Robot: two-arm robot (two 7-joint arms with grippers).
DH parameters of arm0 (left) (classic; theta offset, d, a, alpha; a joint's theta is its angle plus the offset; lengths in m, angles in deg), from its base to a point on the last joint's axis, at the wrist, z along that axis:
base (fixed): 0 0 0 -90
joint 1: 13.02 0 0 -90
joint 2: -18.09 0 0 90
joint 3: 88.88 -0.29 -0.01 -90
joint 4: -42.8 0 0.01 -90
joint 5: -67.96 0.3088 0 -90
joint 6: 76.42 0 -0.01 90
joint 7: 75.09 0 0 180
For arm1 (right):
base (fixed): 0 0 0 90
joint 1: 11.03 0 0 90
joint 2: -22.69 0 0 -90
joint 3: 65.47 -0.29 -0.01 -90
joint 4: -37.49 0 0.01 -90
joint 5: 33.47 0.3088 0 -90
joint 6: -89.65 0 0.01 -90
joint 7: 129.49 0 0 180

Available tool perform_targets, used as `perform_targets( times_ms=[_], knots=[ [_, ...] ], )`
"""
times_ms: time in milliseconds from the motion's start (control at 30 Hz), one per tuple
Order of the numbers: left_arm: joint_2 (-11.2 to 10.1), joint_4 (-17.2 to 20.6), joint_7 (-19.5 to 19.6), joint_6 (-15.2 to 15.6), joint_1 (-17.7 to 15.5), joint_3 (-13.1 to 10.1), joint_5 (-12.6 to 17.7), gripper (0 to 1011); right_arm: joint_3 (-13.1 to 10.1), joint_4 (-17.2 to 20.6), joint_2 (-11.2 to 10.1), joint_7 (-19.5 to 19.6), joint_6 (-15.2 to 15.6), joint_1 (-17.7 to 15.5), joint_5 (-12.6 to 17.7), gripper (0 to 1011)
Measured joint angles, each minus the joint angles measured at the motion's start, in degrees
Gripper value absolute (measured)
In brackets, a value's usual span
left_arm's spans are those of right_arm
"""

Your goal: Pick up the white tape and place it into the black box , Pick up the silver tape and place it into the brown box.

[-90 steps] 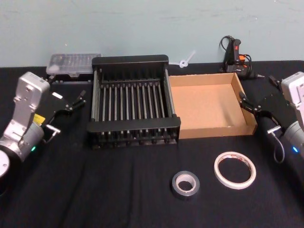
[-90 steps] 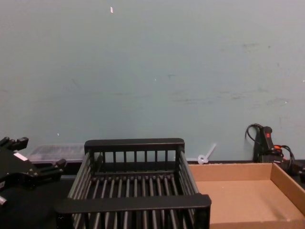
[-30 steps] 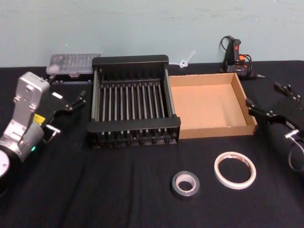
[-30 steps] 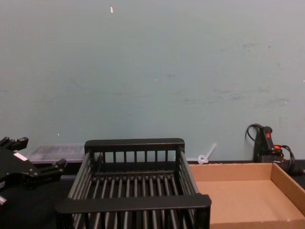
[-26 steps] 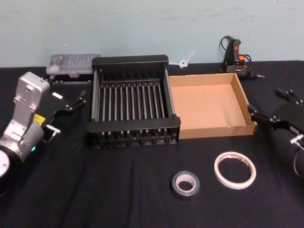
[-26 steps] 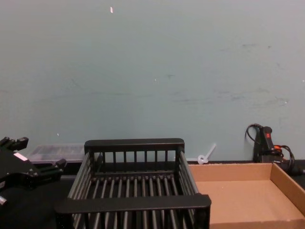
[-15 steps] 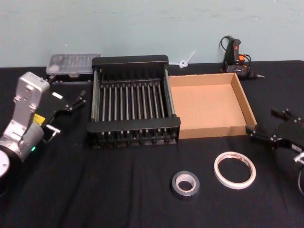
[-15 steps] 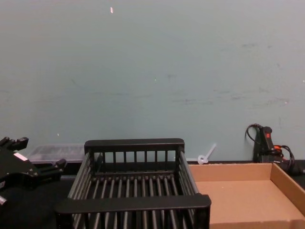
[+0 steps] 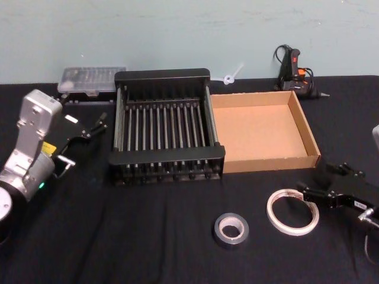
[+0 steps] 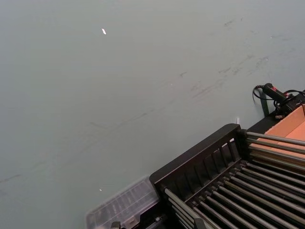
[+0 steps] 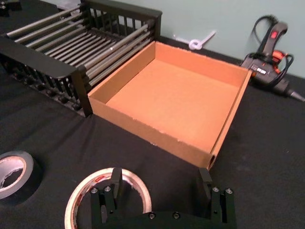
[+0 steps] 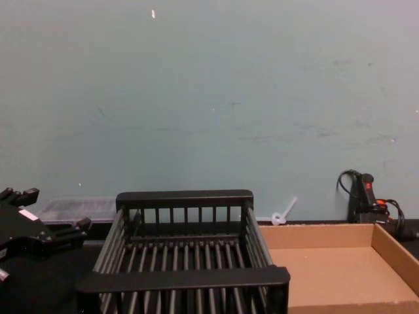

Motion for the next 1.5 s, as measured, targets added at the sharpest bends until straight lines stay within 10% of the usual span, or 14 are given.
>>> perform_targets(
  times_ms=[1500],
  knots=[
    [0.0,0.0,0.0,0.0,0.0,0.0,0.0,1001,1.22,-3.93,2.9,-3.57,4.35,1.59,-5.92,1003]
  ],
)
